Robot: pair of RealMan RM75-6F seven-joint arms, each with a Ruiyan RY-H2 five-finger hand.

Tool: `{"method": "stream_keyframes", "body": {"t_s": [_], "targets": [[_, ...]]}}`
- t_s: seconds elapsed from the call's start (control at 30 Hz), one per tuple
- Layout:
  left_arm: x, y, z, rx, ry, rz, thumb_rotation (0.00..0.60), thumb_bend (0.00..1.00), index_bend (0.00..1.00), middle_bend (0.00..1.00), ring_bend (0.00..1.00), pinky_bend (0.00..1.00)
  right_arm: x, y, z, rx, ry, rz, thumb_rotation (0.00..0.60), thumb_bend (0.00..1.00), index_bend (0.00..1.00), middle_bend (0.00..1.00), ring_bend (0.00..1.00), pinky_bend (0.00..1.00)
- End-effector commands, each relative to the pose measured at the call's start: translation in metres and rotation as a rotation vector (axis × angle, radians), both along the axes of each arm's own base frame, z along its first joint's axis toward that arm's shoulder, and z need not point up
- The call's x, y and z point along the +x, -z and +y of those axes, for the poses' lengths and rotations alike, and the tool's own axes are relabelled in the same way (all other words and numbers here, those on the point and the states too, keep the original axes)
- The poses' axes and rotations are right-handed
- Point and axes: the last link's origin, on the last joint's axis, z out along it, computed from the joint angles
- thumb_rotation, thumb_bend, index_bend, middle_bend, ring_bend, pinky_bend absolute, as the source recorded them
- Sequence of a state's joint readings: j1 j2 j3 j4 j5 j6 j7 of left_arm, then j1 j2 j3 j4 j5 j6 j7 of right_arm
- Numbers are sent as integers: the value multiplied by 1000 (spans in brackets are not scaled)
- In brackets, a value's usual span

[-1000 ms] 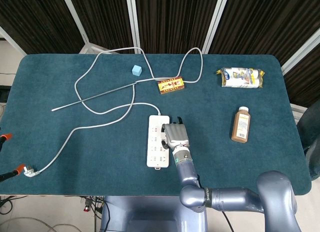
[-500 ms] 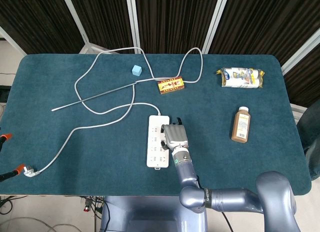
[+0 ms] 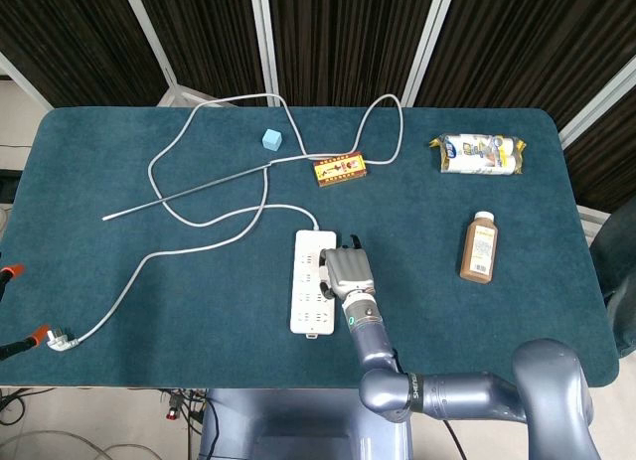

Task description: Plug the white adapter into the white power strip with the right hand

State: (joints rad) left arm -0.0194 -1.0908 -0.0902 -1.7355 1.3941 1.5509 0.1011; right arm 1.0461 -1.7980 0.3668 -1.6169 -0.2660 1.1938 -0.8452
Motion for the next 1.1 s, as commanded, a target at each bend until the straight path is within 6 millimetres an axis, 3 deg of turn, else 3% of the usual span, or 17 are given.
{"method": "stream_keyframes", "body": {"t_s": [0.03, 0.67, 1.1], "targets": [[0, 0, 0, 1, -1, 0, 600, 88, 213, 8, 0, 0, 0, -1, 0, 5, -3, 1, 600, 566, 489, 432, 281, 26], [0, 1, 1, -6, -9, 5, 600, 88, 216, 8, 0, 0, -1, -21, 4, 52, -26, 4, 600, 567, 251, 256, 155, 9], [1, 4, 0, -17, -14, 12, 600, 88, 218, 8, 0, 0, -8, -67, 9, 35, -43, -12, 600, 566, 209, 203, 112, 2]]}}
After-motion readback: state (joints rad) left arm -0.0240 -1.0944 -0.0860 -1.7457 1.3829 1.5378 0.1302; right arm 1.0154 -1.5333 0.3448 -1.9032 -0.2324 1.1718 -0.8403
